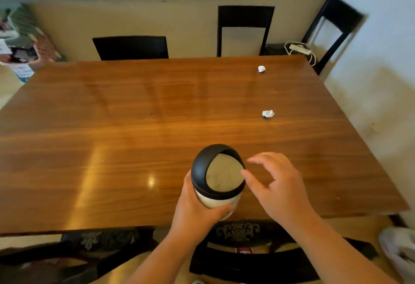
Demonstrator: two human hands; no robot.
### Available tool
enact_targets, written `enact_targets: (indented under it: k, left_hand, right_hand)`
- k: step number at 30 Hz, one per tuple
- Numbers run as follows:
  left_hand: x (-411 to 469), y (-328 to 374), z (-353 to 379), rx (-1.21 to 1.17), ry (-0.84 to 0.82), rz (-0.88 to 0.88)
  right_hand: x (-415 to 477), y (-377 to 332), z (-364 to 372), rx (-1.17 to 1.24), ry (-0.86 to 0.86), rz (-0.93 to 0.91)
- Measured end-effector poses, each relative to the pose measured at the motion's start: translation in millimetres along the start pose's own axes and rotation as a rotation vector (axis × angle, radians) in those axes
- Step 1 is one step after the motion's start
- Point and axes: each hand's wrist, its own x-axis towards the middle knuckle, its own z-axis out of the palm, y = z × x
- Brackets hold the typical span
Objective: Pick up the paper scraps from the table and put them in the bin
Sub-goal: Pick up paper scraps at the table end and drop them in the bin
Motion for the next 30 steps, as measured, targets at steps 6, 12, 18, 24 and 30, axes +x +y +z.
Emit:
enact_targets:
  k: [6, 12, 18, 24, 30]
  left_hand:
    - [51.8, -4.1, 35.2, 0.068, 0.031, -0.089]
    - [119.7, -8.4, 70.4, 0.124, 0.126, -0.157]
    - [173.6, -2.4, 105.8, 0.131, 0.193, -0.150]
    - [196.0, 0.5, 129.7, 0.119, 0.210, -0.156]
    - [201.6, -0.7, 135.6, 0.132, 0.217, -0.161]
  right_hand:
    - [28.4, 111.0, -14.8, -0.043, -0.267, 0.331]
    - [95.2, 237.2, 8.7, -0.064, -0.355, 0.565]
    - [179.3, 314.3, 45.0, -0.113, -0.358, 0.587]
    - [234.4, 333.7, 79.6, -0.230, -0.307, 0.438]
    - [254.7, 339.6, 105.1, -0.405, -0.413, 0.340]
